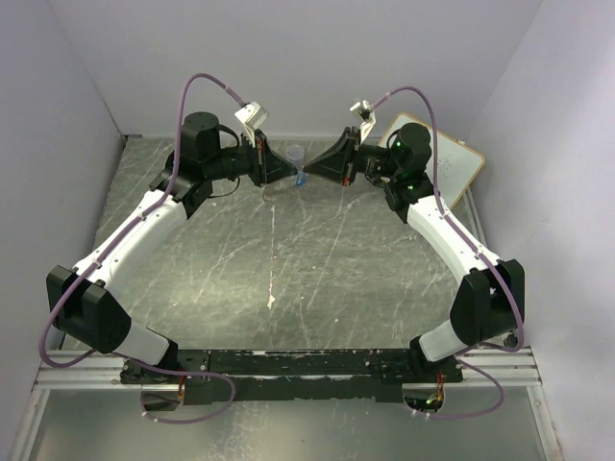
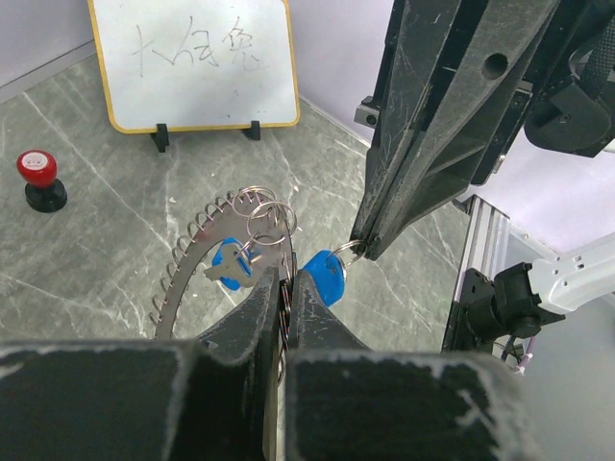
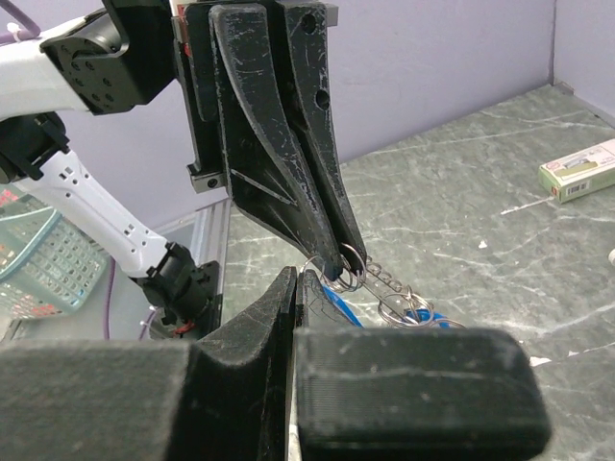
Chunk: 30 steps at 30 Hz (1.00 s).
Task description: Put the keys on the keyring
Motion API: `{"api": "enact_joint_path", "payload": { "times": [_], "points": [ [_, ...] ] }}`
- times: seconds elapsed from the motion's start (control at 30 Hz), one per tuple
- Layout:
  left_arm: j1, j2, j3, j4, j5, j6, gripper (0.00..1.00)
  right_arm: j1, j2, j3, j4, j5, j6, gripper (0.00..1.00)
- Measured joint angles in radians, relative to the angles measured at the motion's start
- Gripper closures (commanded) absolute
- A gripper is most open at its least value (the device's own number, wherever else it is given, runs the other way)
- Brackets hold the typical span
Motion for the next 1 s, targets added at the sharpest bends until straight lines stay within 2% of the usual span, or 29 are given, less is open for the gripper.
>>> {"api": "enact_joint_path", "payload": {
  "times": [1.0],
  "points": [
    [-0.006,-0.031,-0.018,0.035,0.000,0.026,0.93,-0.002,0.018,0.005,-0.025,0.110,0.080,1.00]
  ]
}}
